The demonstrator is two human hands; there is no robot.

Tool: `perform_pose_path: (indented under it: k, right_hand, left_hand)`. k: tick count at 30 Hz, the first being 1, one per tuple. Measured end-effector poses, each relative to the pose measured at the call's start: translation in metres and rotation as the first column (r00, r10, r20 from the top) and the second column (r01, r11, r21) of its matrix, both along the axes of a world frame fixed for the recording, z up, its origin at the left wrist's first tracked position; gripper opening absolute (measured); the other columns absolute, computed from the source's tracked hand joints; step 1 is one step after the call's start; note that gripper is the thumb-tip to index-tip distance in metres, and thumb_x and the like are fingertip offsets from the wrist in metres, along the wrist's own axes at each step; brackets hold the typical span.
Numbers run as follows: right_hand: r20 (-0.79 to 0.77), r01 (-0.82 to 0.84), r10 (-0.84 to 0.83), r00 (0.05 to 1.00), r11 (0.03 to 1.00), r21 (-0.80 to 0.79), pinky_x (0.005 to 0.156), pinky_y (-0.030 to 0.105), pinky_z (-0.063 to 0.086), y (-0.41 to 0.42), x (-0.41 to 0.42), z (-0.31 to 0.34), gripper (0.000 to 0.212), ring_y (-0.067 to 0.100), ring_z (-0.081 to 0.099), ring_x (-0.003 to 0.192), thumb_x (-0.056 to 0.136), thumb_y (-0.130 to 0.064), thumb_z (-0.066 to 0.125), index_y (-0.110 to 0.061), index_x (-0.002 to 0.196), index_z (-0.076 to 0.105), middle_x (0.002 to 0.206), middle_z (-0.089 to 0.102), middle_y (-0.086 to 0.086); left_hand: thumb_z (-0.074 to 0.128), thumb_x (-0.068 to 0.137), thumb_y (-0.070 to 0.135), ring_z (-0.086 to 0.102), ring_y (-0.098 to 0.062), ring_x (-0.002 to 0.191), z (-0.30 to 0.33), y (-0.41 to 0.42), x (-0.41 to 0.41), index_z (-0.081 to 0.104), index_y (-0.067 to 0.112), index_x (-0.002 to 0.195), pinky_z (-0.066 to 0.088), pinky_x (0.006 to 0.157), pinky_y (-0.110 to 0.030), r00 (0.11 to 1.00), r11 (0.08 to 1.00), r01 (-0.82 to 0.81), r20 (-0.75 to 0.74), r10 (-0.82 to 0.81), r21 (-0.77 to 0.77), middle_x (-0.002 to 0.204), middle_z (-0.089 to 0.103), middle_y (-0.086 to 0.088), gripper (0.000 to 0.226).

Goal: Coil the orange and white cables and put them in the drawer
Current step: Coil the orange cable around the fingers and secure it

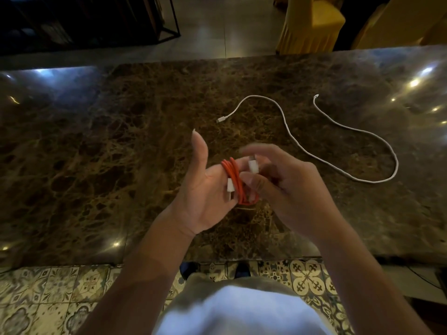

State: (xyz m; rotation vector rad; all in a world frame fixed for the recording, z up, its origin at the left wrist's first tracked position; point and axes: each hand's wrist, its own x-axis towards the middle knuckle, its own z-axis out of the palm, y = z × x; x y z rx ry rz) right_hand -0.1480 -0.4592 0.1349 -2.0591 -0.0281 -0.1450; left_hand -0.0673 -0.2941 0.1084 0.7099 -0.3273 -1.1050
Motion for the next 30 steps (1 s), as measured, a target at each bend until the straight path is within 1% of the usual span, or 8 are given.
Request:
perform_pose_path:
  k: [2, 5, 7, 11, 15, 18, 21, 30]
  right_hand:
    - [-0.074, 0.084, -0.085, 0.994, 0.996, -0.024, 0.074, 0.021, 0.062, 0.001, 0.001, 0.002, 0.054, 0.001, 0.075, 0.082, 0.095, -0.026, 0.074, -0.025, 0.142, 0.048, 0.092, 0.078, -0.008]
    - [-0.147, 0.115, -0.113, 0.983, 0.993, 0.006, 0.065, 0.018, 0.059, 0.003, 0.003, 0.003, 0.034, -0.003, 0.074, 0.075, 0.092, -0.026, 0.077, -0.025, 0.117, 0.054, 0.085, 0.076, -0.008]
    - [-0.112, 0.081, -0.097, 0.989, 0.987, -0.138, 0.064, 0.02, 0.06, -0.002, 0.002, 0.004, 0.021, -0.001, 0.072, 0.07, 0.093, -0.024, 0.076, -0.025, 0.105, 0.058, 0.079, 0.072, -0.011]
    - [-0.079, -0.055, 0.035, 0.996, 0.961, -0.271, 0.063, 0.029, 0.06, -0.007, -0.003, 0.014, 0.009, 0.004, 0.07, 0.068, 0.093, -0.029, 0.074, -0.025, 0.1, 0.069, 0.078, 0.07, -0.013]
    - [-0.126, -0.15, 0.113, 0.986, 0.928, -0.34, 0.063, 0.038, 0.059, 0.002, 0.003, 0.022, 0.007, 0.007, 0.066, 0.064, 0.097, -0.031, 0.069, -0.024, 0.1, 0.068, 0.072, 0.067, -0.009]
    - [-0.182, -0.179, 0.133, 0.974, 0.946, -0.271, 0.065, 0.041, 0.059, -0.005, 0.003, 0.02, 0.007, 0.01, 0.067, 0.065, 0.1, -0.03, 0.065, -0.024, 0.102, 0.069, 0.073, 0.067, -0.006]
    - [-0.198, -0.159, 0.119, 0.973, 0.966, -0.204, 0.067, 0.028, 0.058, -0.013, 0.002, 0.018, 0.014, 0.005, 0.071, 0.071, 0.1, -0.029, 0.065, -0.028, 0.112, 0.073, 0.077, 0.072, -0.009]
    - [-0.047, -0.125, 0.117, 0.992, 0.87, -0.477, 0.075, 0.035, 0.06, -0.005, 0.007, 0.019, 0.021, 0.006, 0.072, 0.083, 0.094, -0.033, 0.072, -0.036, 0.113, 0.077, 0.098, 0.078, -0.015]
  left_hand:
    - [0.034, 0.076, 0.095, 0.053, -0.029, 0.135, -0.005, 0.003, 0.001, 0.039, -0.002, 0.155, 0.037, 0.118, -0.042, 0.998, 0.999, -0.026, -0.064, 0.028, 0.031, 0.149, 0.053, -0.02, 0.125]
    - [0.024, 0.076, 0.094, 0.051, -0.031, 0.139, -0.007, 0.005, 0.002, 0.033, -0.003, 0.158, 0.033, 0.121, -0.043, 0.993, 0.997, -0.058, -0.101, 0.062, 0.05, 0.152, 0.051, -0.023, 0.126]
    - [0.025, 0.077, 0.094, 0.046, -0.033, 0.144, -0.007, 0.006, 0.0, 0.033, -0.003, 0.157, 0.032, 0.124, -0.042, 0.988, 0.994, -0.093, -0.116, 0.1, 0.065, 0.154, 0.049, -0.026, 0.126]
    - [0.023, 0.075, 0.095, 0.051, -0.031, 0.143, -0.008, 0.008, 0.001, 0.037, -0.005, 0.154, 0.051, 0.11, -0.036, 0.97, 0.974, -0.184, -0.135, 0.201, 0.129, 0.151, 0.056, -0.021, 0.128]
    - [0.026, 0.078, 0.094, 0.019, -0.031, 0.151, -0.006, 0.004, 0.001, 0.03, -0.005, 0.158, 0.023, 0.123, -0.039, 0.972, 0.993, -0.107, -0.204, 0.116, 0.054, 0.157, 0.044, -0.022, 0.127]
    - [0.022, 0.078, 0.094, 0.031, -0.036, 0.155, -0.008, 0.006, 0.001, 0.018, -0.004, 0.16, 0.024, 0.128, -0.045, 0.97, 0.992, -0.122, -0.209, 0.125, 0.027, 0.164, 0.037, -0.023, 0.128]
    - [0.021, 0.077, 0.094, 0.036, -0.035, 0.154, -0.004, 0.009, 0.001, 0.023, -0.006, 0.159, 0.03, 0.126, -0.043, 0.968, 0.986, -0.167, -0.188, 0.167, 0.014, 0.162, 0.04, -0.024, 0.129]
    - [0.017, 0.075, 0.092, 0.045, -0.028, 0.149, 0.001, 0.007, -0.003, 0.029, -0.004, 0.158, 0.04, 0.12, -0.039, 0.98, 0.983, -0.15, -0.113, 0.161, 0.106, 0.161, 0.045, -0.019, 0.127]
